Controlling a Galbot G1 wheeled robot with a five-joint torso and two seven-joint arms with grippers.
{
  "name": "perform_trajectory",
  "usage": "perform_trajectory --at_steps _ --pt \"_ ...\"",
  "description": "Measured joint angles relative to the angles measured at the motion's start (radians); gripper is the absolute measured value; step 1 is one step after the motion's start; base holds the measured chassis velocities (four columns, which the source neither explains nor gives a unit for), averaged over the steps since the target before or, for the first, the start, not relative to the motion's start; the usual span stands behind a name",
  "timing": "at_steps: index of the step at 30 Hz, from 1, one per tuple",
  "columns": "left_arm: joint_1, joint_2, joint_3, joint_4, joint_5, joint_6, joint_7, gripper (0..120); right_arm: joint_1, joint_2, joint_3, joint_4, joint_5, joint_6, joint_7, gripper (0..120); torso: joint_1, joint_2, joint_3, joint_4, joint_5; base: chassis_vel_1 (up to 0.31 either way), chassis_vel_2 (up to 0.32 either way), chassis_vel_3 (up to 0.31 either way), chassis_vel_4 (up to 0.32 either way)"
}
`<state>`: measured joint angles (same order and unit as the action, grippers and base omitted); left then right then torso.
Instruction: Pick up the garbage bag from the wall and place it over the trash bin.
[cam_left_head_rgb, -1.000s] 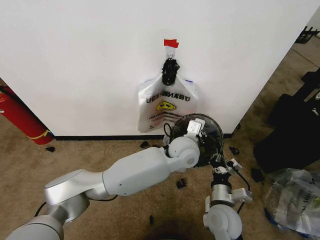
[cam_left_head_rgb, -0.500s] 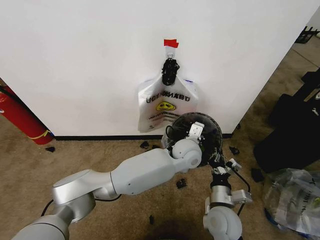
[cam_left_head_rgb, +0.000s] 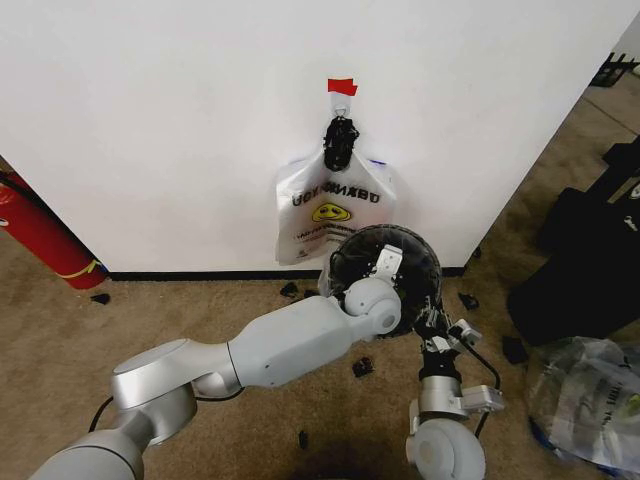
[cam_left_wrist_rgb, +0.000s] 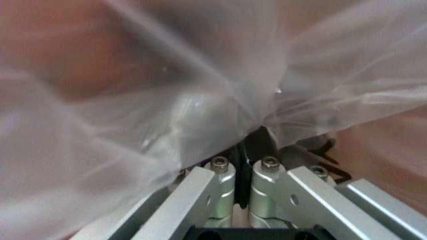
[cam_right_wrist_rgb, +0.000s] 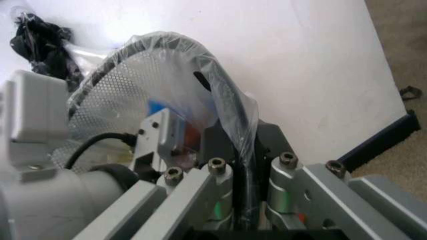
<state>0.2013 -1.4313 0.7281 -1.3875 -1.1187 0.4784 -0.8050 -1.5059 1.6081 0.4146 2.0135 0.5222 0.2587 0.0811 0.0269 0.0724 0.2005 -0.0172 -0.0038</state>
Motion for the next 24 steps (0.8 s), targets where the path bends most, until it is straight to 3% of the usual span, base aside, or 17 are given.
perform_trajectory --at_steps 24 --pt "0.005 -0.017 0.038 0.041 -0.027 0.05 0.015 0 -0.02 0.0 -0.005 0.009 -0.018 0.01 -0.031 1 0.0 0.0 0.0 -0.0001 -0.0001 0.0 0.0 0.0 0.0"
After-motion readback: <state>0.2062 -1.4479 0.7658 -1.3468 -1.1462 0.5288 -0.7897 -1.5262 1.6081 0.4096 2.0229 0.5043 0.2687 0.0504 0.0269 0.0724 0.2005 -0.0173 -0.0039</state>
